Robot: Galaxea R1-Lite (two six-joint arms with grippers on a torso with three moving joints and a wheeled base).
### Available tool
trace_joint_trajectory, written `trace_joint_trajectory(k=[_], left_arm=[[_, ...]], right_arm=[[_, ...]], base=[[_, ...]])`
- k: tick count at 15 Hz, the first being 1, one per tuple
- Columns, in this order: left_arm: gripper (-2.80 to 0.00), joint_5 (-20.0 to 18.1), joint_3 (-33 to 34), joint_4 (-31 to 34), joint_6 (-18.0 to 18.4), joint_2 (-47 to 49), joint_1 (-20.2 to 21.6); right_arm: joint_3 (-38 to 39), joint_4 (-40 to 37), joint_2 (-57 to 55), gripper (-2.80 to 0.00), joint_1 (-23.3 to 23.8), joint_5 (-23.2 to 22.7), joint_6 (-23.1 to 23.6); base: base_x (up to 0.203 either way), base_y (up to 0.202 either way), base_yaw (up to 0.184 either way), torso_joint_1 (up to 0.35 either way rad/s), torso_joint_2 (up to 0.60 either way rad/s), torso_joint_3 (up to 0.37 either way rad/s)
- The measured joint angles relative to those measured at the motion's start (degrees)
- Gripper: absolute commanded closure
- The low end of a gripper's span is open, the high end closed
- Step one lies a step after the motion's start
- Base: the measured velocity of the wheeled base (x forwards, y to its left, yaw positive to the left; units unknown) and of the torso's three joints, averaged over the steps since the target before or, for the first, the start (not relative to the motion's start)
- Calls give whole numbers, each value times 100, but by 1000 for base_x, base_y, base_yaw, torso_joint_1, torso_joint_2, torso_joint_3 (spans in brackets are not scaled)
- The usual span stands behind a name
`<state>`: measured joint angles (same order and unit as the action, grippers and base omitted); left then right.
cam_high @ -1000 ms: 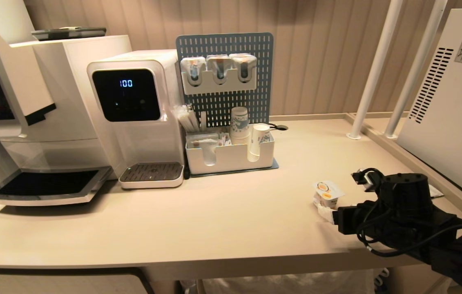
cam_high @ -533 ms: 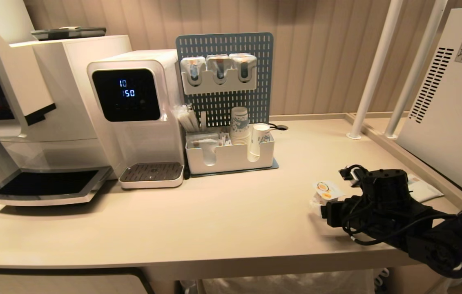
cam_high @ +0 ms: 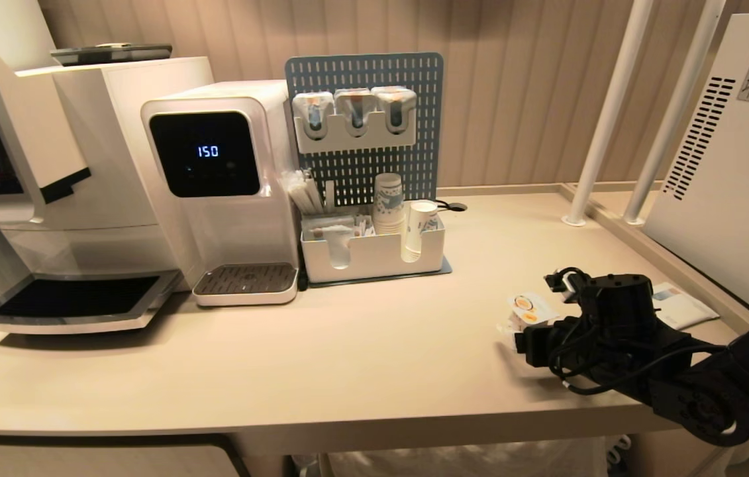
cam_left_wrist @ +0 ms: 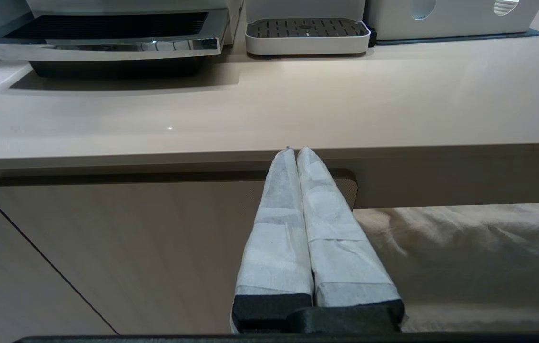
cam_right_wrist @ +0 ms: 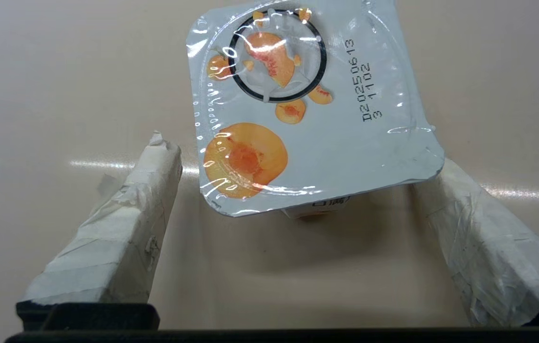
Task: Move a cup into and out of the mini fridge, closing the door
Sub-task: Put the yoghurt in the freezer
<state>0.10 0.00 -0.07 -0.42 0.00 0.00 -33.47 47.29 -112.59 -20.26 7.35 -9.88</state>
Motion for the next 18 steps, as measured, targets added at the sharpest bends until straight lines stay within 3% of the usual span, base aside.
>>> trace_joint_trajectory(k=[12,13,18], left_arm=[[0,-1,0,0,1,0,0],[0,-2,0,2,1,0,0],[0,0,0,0,1,0,0]], right_arm=[[-179,-13,91,-280,45,71,66],[-178,8,91,0,45,72,55],[-184,-63,91,0,41,103,86]], base=[[0,0,0,0,0,0],[0,0,0,0,0,0],[0,0,0,0,0,0]])
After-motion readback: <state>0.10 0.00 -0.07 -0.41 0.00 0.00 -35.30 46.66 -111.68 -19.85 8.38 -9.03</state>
